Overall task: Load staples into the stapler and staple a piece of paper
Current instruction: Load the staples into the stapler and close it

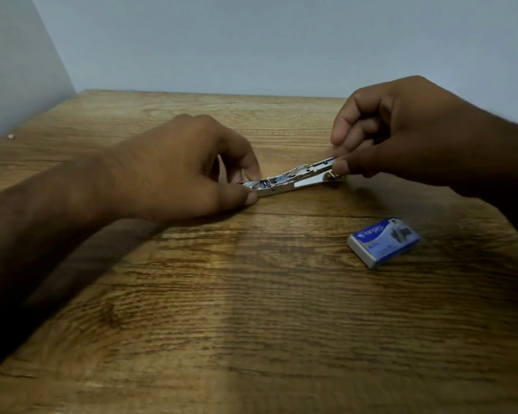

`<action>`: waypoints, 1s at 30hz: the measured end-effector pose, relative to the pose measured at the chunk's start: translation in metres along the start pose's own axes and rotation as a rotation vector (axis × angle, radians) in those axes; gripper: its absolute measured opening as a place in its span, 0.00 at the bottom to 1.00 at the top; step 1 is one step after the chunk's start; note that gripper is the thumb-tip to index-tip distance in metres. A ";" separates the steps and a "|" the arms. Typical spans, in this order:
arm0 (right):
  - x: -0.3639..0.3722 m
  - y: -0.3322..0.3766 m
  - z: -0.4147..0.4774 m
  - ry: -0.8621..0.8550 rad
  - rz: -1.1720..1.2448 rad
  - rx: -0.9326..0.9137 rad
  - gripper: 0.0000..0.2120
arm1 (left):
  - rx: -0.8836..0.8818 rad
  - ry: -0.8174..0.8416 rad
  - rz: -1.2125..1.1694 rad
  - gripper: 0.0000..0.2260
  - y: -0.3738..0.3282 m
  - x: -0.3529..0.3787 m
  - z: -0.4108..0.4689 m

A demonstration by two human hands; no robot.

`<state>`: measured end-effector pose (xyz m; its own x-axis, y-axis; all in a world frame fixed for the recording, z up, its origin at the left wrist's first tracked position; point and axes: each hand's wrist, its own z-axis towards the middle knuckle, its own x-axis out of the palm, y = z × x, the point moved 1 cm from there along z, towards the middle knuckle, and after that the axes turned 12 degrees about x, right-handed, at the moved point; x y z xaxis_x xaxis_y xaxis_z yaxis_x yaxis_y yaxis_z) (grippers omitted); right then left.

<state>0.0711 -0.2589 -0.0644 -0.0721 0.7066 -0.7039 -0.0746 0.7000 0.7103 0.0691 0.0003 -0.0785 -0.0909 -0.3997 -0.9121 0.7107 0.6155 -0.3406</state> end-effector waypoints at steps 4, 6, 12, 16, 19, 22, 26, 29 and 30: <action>-0.001 -0.005 0.003 -0.019 0.012 0.028 0.10 | -0.026 -0.124 -0.182 0.07 0.012 0.002 0.000; -0.001 -0.004 0.002 -0.030 0.048 0.015 0.10 | -0.022 -0.233 -0.290 0.09 0.013 0.005 0.000; 0.004 0.016 -0.012 -0.061 0.310 -0.110 0.09 | 0.069 -0.488 -0.512 0.19 0.000 0.012 0.001; 0.016 0.027 -0.019 -0.049 0.433 -0.171 0.11 | 0.079 -0.542 -0.709 0.18 -0.009 0.019 0.002; 0.019 0.031 -0.022 -0.052 0.504 -0.198 0.09 | 0.053 -0.551 -0.820 0.14 -0.009 0.023 0.004; 0.021 0.031 -0.021 -0.009 0.567 -0.174 0.11 | 0.013 -0.538 -0.900 0.14 -0.009 0.024 0.004; 0.022 0.028 -0.020 0.060 0.633 -0.117 0.11 | -0.034 -0.524 -0.961 0.14 -0.009 0.024 0.003; 0.022 0.029 -0.021 0.081 0.611 -0.116 0.11 | -0.043 -0.504 -0.945 0.12 -0.012 0.024 0.003; 0.022 0.029 -0.021 0.072 0.592 -0.119 0.12 | -0.042 -0.493 -0.931 0.12 -0.014 0.024 0.003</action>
<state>0.0461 -0.2250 -0.0598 -0.2019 0.9606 -0.1909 -0.1122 0.1710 0.9789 0.0590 -0.0197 -0.0950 -0.2880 -0.9528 -0.0963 0.4810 -0.0570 -0.8749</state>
